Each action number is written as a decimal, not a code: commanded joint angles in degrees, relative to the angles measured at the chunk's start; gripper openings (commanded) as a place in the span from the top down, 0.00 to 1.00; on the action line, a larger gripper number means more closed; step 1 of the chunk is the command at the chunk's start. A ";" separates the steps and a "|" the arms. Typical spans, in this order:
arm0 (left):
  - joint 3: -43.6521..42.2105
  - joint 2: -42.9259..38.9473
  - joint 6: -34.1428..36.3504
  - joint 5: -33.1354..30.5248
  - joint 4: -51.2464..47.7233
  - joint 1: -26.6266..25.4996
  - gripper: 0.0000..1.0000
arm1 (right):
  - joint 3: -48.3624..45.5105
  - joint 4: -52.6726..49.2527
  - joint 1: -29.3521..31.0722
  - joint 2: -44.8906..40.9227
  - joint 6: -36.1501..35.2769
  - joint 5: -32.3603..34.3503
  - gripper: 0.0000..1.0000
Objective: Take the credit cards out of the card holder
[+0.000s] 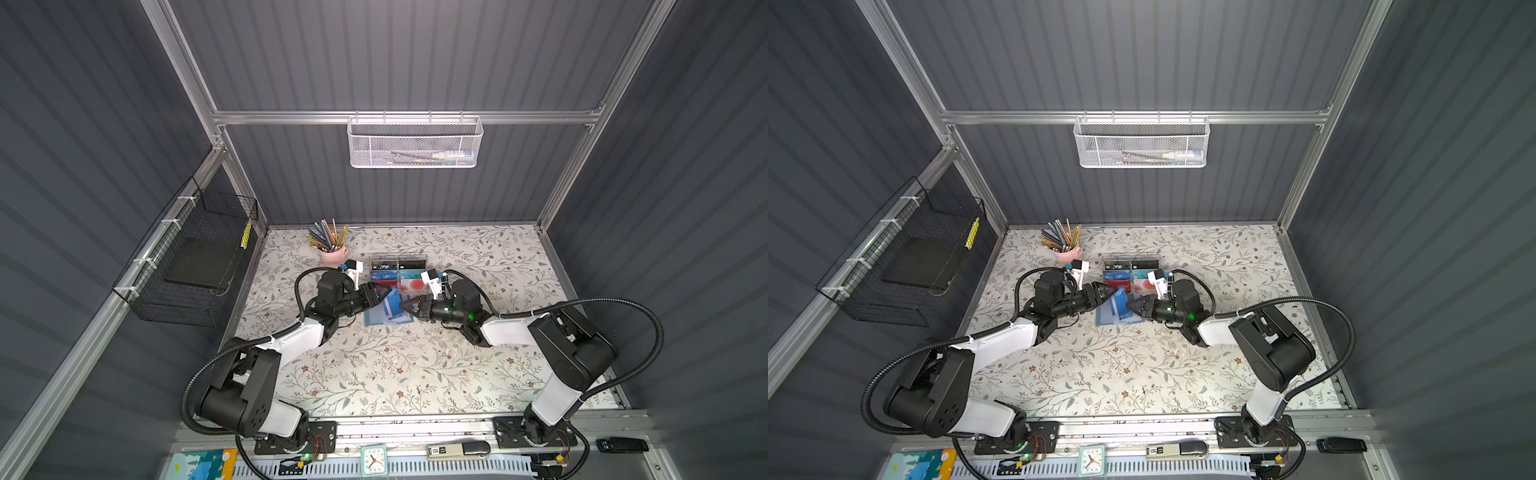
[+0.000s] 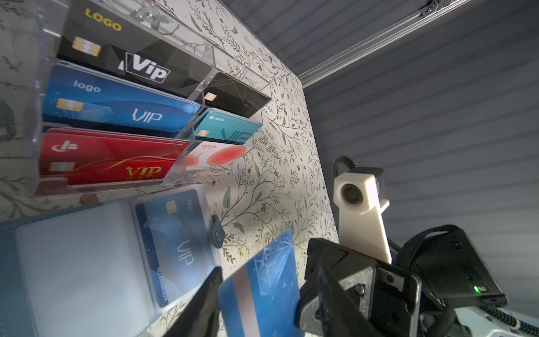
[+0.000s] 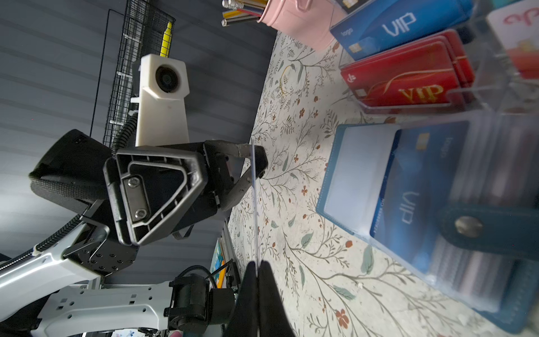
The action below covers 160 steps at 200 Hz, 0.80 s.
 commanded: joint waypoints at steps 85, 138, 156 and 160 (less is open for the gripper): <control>-1.48 -0.07 0.02 1.67 2.27 -0.94 0.77 | 2.36 7.42 -1.82 4.40 4.07 -3.76 1.00; -1.90 -0.02 0.02 1.65 1.54 -1.03 0.89 | 2.56 11.31 -2.08 6.83 6.25 -4.30 1.00; -2.09 -0.04 0.02 1.50 1.45 -1.03 0.94 | 2.49 11.24 -2.09 6.57 6.13 -4.31 0.94; -2.09 -0.04 0.04 1.43 1.37 -1.03 0.96 | 2.54 11.11 -2.09 6.44 6.04 -4.30 0.93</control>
